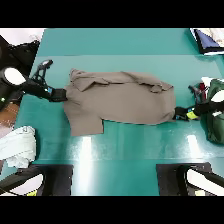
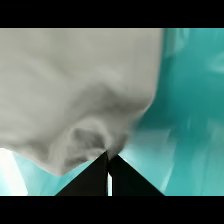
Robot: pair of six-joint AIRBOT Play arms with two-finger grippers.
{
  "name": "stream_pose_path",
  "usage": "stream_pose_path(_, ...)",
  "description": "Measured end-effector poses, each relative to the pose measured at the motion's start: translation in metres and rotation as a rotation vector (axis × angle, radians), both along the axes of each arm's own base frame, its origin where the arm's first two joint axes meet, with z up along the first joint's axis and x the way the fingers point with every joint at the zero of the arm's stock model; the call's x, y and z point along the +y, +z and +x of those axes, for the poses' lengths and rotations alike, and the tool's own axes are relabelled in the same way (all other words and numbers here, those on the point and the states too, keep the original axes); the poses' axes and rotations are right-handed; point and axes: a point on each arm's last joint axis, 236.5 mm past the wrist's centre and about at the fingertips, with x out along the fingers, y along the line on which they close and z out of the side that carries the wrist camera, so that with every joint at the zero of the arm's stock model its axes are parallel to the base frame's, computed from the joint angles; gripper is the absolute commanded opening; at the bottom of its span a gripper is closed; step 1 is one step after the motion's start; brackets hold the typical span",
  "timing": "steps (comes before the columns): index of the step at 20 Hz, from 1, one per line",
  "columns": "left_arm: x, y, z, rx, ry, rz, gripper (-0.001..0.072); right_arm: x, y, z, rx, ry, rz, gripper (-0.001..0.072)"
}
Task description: Fold the shirts.
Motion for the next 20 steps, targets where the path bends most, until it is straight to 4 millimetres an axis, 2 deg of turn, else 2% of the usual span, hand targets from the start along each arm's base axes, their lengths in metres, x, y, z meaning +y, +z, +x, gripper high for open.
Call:
stream_pose_path(2,-0.002,0.037,0.012,-0.063,-0.019,-0.004,0.0025,0.000,0.048,0.029,-0.165,0.023,-0.041,0.0013)
stream_pose_path(4,-0.007,0.090,0.025,-0.163,-0.037,-0.019,0.0025,0.001,0.112,0.057,-0.366,0.032,-0.083,0.0012)
stream_pose_path(6,-0.012,0.154,0.034,-0.293,-0.057,-0.039,0.0025,0.001,0.194,0.079,-0.607,0.017,-0.128,0.0012)
stream_pose_path(8,-0.016,0.225,0.036,-0.452,-0.073,-0.053,0.0025,0.001,0.278,0.085,-0.831,-0.007,-0.163,0.0012)
stream_pose_path(11,-0.017,0.330,0.017,-0.706,-0.083,-0.065,0.0025,0.004,0.387,0.067,-1.106,-0.033,-0.198,0.0012)
stream_pose_path(12,-0.017,0.361,0.004,-0.787,-0.079,-0.073,0.0025,0.006,0.418,0.055,-1.181,-0.038,-0.208,0.0013)
stream_pose_path(14,-0.014,0.410,-0.025,-0.928,-0.064,-0.088,0.0025,0.010,0.470,0.029,-1.311,-0.042,-0.225,0.0012)
stream_pose_path(16,-0.010,0.453,-0.061,-1.066,-0.044,-0.103,0.0025,0.015,0.512,0.001,-1.416,-0.042,-0.241,0.0012)
stream_pose_path(17,-0.010,0.456,-0.064,-1.076,-0.042,-0.104,0.0025,0.015,0.515,-0.001,-1.422,-0.041,-0.243,0.0012)
stream_pose_path(18,-0.006,0.490,-0.102,-1.197,-0.025,-0.119,0.0024,0.018,0.540,-0.024,-1.474,-0.037,-0.260,0.0012)
stream_pose_path(20,-0.001,0.521,-0.143,-1.319,-0.007,-0.137,0.0024,0.017,0.558,-0.044,-1.500,-0.048,-0.288,0.0012)
